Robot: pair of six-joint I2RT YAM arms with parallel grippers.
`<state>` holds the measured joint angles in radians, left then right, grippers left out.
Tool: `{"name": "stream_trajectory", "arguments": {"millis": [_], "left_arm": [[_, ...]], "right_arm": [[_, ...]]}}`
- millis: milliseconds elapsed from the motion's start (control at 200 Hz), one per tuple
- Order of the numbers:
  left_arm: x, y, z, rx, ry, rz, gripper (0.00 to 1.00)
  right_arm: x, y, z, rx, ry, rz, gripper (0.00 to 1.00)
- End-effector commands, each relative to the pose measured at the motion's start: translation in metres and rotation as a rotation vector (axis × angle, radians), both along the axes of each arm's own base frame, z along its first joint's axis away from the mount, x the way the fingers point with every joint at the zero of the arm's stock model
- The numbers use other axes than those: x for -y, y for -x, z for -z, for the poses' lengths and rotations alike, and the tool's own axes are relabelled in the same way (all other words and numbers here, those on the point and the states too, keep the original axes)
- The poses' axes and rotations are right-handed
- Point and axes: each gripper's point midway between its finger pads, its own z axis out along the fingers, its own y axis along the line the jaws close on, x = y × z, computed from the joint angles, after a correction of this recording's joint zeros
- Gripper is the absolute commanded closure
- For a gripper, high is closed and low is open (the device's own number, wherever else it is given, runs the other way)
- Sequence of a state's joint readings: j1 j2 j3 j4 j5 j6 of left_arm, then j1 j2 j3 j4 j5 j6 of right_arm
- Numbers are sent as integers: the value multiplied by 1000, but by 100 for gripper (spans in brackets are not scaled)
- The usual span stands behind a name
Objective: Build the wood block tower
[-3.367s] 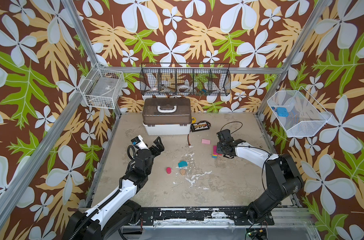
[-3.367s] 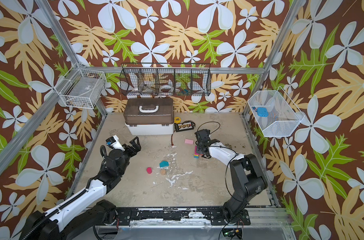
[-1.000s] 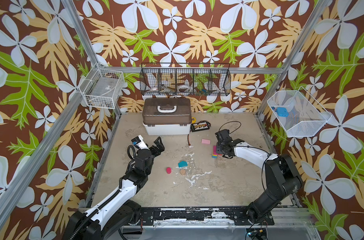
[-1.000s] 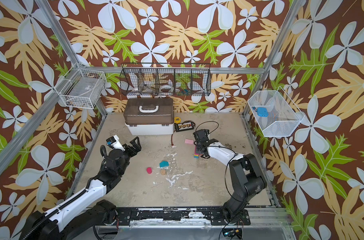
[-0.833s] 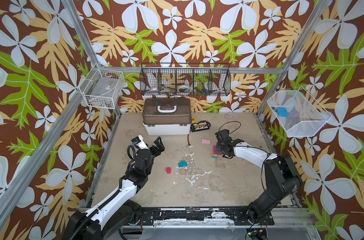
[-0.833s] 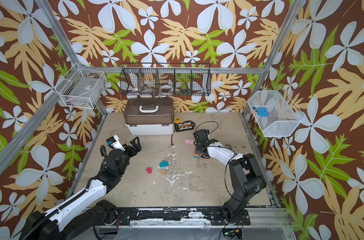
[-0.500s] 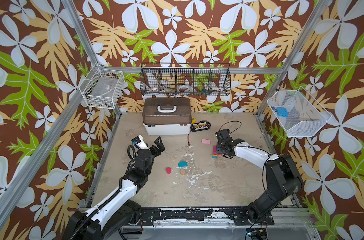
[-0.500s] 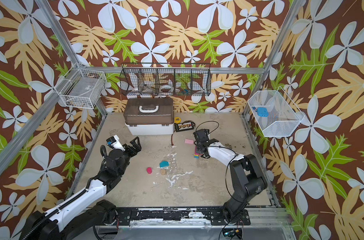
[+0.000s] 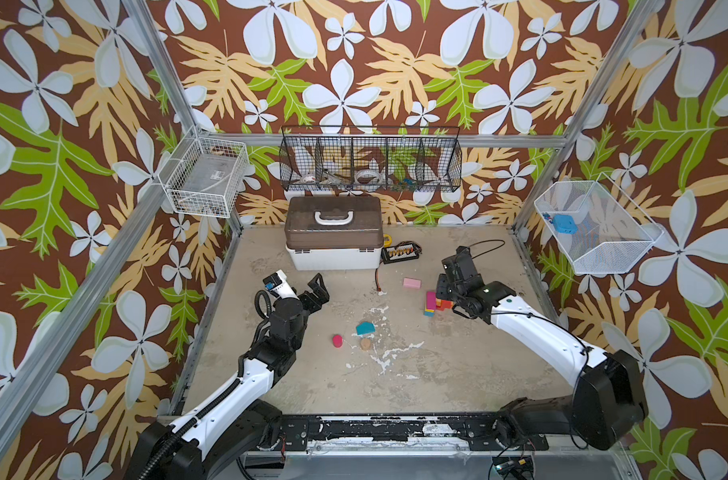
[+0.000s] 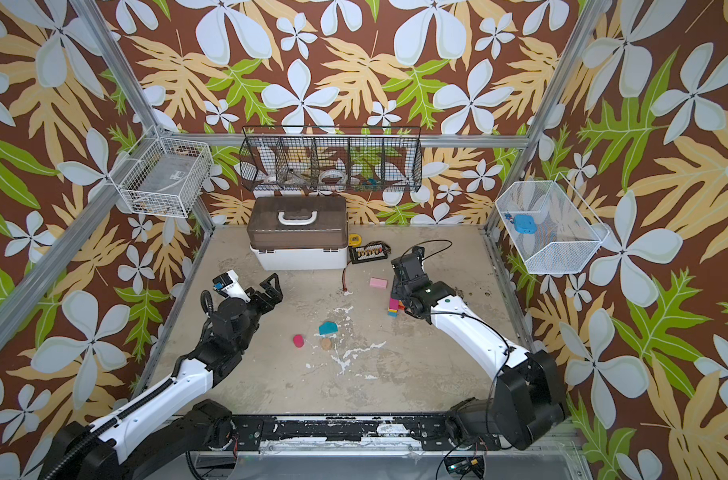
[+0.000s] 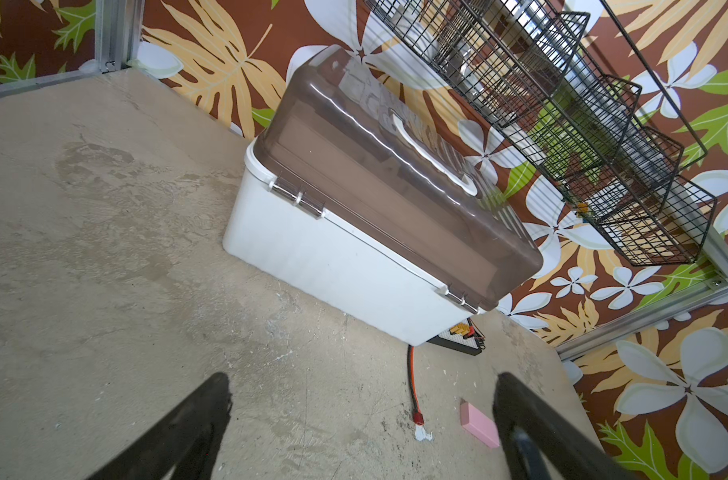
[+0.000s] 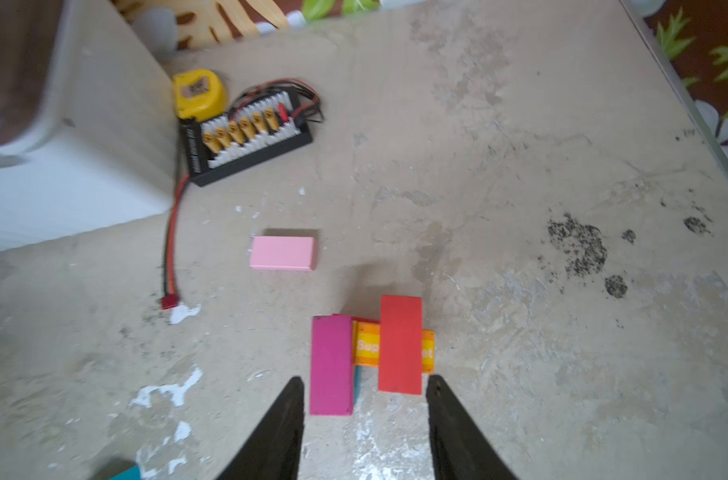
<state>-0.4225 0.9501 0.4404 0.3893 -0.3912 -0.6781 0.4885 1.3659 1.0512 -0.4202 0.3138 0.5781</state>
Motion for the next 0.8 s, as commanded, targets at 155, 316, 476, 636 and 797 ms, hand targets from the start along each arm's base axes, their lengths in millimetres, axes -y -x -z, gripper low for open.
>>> {"name": "stream_trajectory", "arguments": {"millis": [155,316,476,636,797], "left_arm": [[-3,0,-6,11,3,-17,0],[-5,4,-11,30,10,-17,0],[-5,4,-11,34,12,-16,0],[-2,1,-10,21,9,-8,0],[-1,0,-10,23,12,-5,0]], "right_arm": [[-82,-4,-29,65,3,-203,36],[-125,-23,5,-5,96,-224,14],[-154,-56,38,-60,145,-255,11],[-164,-86,57,-102,162,-269,6],[-151,-110,74,-145,165,-254,2]]}}
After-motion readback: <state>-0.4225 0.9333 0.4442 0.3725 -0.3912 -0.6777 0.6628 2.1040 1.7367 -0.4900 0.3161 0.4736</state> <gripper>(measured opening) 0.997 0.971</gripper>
